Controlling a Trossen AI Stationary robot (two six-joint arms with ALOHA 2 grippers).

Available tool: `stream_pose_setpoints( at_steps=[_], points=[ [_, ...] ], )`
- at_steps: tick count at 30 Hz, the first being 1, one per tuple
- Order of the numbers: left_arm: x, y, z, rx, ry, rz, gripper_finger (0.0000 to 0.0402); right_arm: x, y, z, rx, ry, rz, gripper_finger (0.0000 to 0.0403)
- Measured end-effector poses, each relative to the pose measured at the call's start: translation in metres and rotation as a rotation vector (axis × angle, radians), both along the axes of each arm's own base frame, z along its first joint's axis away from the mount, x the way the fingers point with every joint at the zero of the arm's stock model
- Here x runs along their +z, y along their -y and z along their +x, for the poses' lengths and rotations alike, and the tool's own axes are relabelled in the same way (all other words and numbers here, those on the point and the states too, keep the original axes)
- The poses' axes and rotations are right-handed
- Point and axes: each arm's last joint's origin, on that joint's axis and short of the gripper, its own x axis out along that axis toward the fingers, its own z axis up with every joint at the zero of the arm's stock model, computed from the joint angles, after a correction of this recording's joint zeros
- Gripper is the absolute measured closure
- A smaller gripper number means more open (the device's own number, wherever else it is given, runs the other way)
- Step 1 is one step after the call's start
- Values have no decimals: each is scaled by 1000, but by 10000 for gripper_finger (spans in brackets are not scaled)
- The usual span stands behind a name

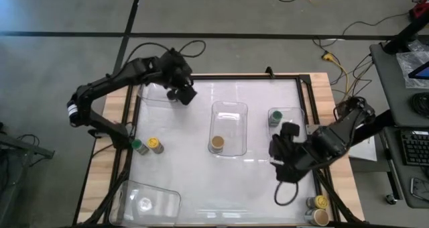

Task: Sort spices by type
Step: Put the gold seasoning bottle into the center transparent bin

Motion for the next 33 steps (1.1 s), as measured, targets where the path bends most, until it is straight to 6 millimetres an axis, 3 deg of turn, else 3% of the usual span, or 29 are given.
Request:
stream_pose_setpoints(
  at_steps=[6,11,16,19,26,33],
  points=[
    [14,27,18,-97,155,52,98,-16,-22,-13,-127,-48,89,51],
    [9,45,26,-199,122,78,98,-34,-34,-16,-353,-113,185,51],
    [1,57,37,-234,83,103,98,-48,-50,-18,-560,-308,324,51],
    [1,76,40,-289,84,113,98,-56,-62,-19,-629,-403,355,51],
    [4,135,40,-447,101,141,98,-76,-94,-18,-656,-575,438,51],
    [5,160,39,-450,108,198,98,-85,-112,-27,-652,-701,451,51]
  ],
)
